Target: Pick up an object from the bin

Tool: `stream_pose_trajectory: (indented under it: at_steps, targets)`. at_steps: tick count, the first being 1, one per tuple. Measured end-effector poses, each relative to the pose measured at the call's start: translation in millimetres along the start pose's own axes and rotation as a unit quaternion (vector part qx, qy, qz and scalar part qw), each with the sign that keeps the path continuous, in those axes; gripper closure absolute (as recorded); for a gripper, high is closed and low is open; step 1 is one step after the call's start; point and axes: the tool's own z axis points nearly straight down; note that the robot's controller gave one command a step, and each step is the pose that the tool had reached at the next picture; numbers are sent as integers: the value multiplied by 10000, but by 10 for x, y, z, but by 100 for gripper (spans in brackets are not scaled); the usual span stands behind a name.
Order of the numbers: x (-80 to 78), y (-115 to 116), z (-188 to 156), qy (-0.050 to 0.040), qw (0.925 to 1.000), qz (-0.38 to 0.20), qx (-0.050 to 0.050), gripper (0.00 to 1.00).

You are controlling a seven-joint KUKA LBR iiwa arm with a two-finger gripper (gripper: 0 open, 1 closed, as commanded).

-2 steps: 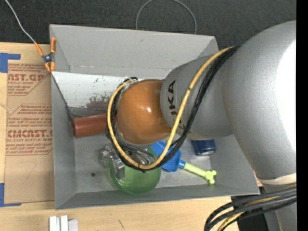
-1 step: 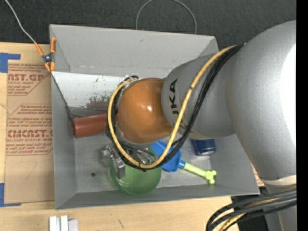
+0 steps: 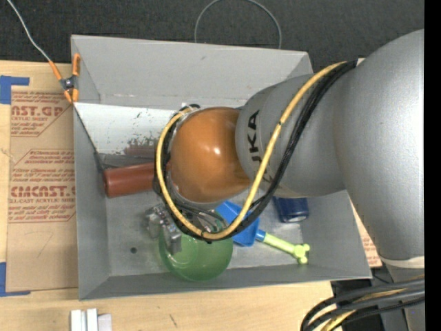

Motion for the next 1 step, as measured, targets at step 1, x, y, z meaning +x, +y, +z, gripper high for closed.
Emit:
stream_pose_trajectory:
  at_steps: [1]
  targets:
    - [-10,1,-184,-11,10000,0,0,100]
